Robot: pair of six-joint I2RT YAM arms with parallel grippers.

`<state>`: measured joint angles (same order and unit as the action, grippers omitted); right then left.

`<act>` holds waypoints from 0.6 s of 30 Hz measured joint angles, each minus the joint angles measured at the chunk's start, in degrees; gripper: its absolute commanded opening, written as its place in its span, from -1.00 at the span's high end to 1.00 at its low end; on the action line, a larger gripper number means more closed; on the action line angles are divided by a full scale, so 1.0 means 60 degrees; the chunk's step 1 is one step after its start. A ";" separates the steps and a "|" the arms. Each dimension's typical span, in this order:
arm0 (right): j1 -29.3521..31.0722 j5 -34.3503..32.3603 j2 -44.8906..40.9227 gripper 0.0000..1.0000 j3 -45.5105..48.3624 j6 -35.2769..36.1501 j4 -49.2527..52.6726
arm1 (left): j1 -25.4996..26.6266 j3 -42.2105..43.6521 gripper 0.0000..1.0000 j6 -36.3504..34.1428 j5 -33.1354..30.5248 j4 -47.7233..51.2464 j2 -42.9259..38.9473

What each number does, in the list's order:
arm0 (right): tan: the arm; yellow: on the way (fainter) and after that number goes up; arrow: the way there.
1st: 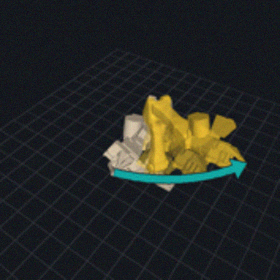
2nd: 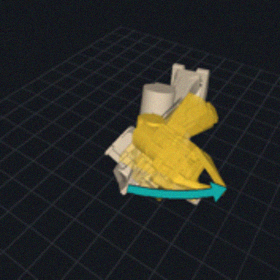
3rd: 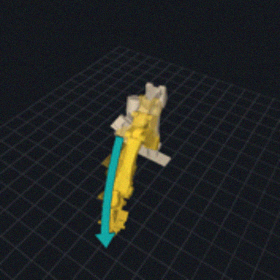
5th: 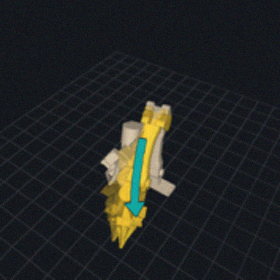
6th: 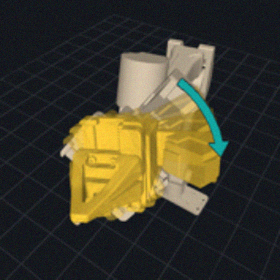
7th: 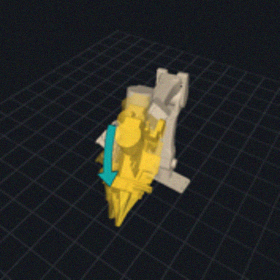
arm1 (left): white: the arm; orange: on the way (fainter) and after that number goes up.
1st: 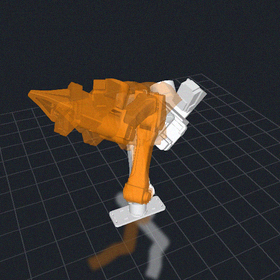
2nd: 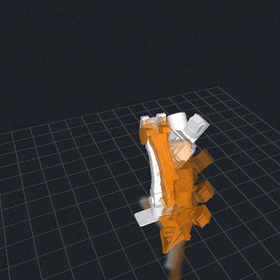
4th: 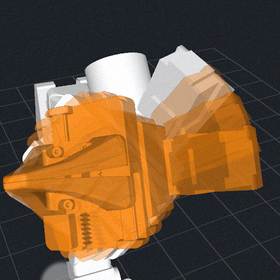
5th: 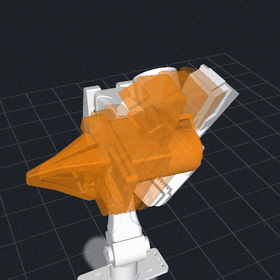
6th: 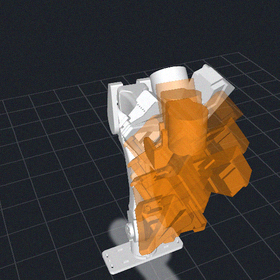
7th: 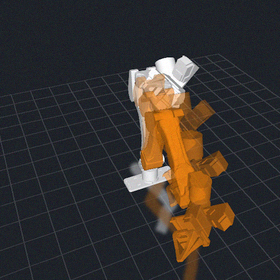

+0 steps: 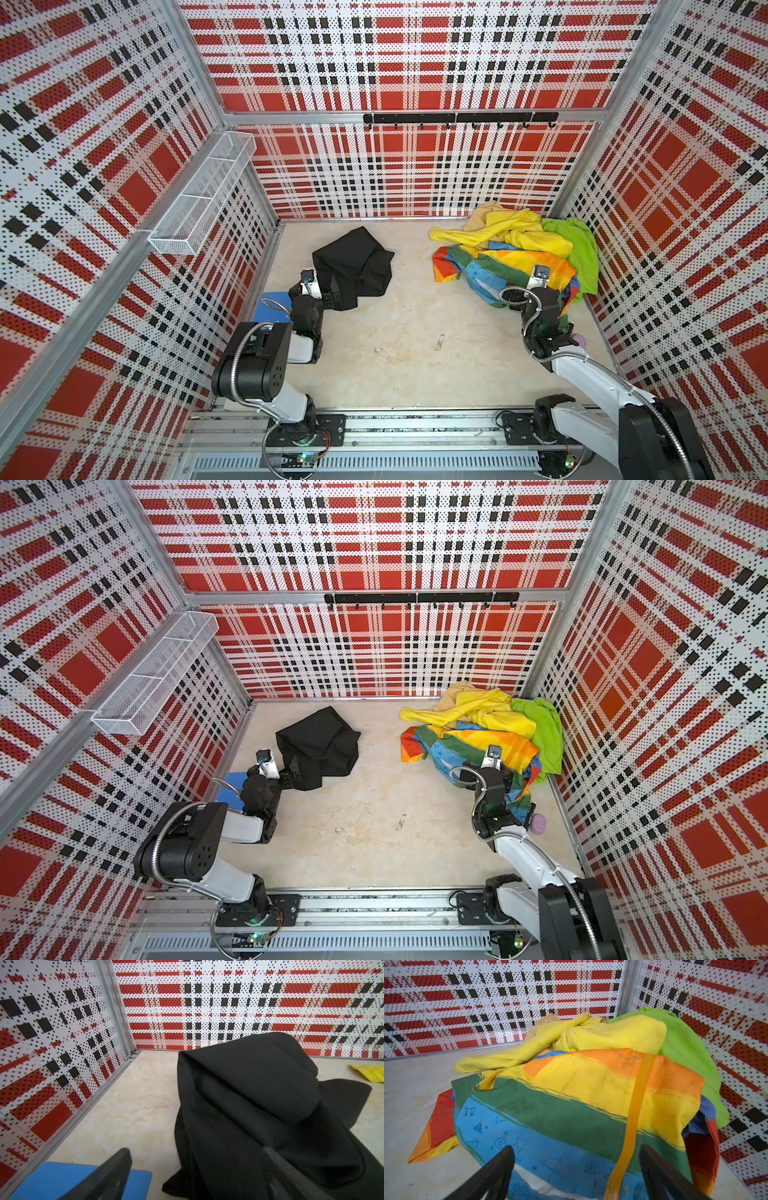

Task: Pick out a specific cloth from the pile

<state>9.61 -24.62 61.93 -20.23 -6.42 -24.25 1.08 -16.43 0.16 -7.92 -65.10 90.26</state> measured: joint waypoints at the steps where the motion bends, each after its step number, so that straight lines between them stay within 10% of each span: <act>1: -0.0117 0.0040 0.0091 -1.00 0.0259 0.0117 -0.0477 | 0.0000 0.0000 -0.98 0.0000 -0.0004 0.0000 0.0000; 18: -0.0634 -0.0004 0.2554 -1.00 0.1435 0.0834 -0.5472 | 0.0025 0.0000 -0.99 -0.0004 -0.0011 -0.0004 0.0000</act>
<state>5.80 -24.64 77.25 -11.62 -1.41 -57.08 1.23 -16.43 0.14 -7.99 -65.12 90.26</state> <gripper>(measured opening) 0.999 0.992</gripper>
